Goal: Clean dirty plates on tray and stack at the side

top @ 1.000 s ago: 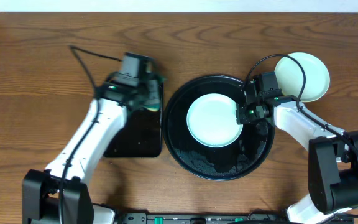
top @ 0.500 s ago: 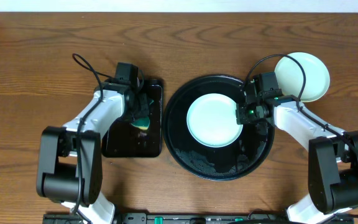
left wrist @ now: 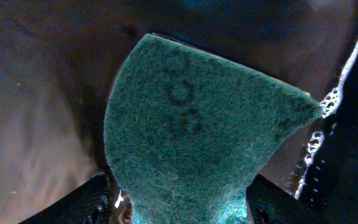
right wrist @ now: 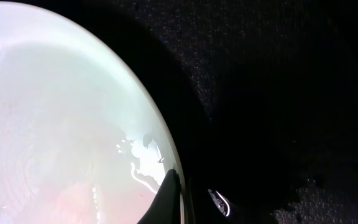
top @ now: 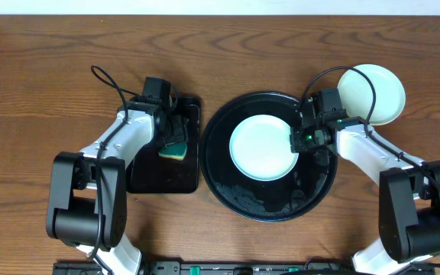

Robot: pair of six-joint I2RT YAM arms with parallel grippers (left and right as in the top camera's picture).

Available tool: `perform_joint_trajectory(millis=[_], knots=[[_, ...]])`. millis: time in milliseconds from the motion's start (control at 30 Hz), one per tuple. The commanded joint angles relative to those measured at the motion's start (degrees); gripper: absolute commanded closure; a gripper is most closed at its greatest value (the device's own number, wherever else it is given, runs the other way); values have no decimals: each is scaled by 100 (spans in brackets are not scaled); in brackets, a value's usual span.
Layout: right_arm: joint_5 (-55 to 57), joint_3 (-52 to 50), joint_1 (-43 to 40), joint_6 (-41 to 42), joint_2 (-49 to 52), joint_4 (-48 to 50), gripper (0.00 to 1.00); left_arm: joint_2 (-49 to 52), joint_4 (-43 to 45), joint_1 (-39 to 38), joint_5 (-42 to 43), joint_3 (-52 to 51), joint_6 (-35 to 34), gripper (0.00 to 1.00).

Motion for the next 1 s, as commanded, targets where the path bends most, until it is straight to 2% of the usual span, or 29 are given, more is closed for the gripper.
perform_joint_trajectory(millis=[0,33,67,367,400,467,533,700,967], knots=[[184,-9,-2,-22,103,-52,99,55,22,9,35,-17,76,60],[186,-9,-4,-22,103,-52,99,55,22,9,35,-17,76,87],[186,-9,-4,-22,103,-52,99,55,22,9,37,-17,74,92],[186,-9,-4,-22,103,-55,99,4,0,9,35,-15,76,93],[186,-9,-4,-22,103,-55,99,-20,0,9,33,-9,79,91],[186,-9,-4,-22,103,-55,99,-81,-39,9,35,39,79,41],[186,-9,-4,-22,103,-55,99,-157,-37,9,35,83,79,26],[186,-9,-4,-22,103,-52,99,-267,136,7,39,98,72,22],[184,-9,-4,-20,103,-52,99,-33,323,2,33,85,79,22]])
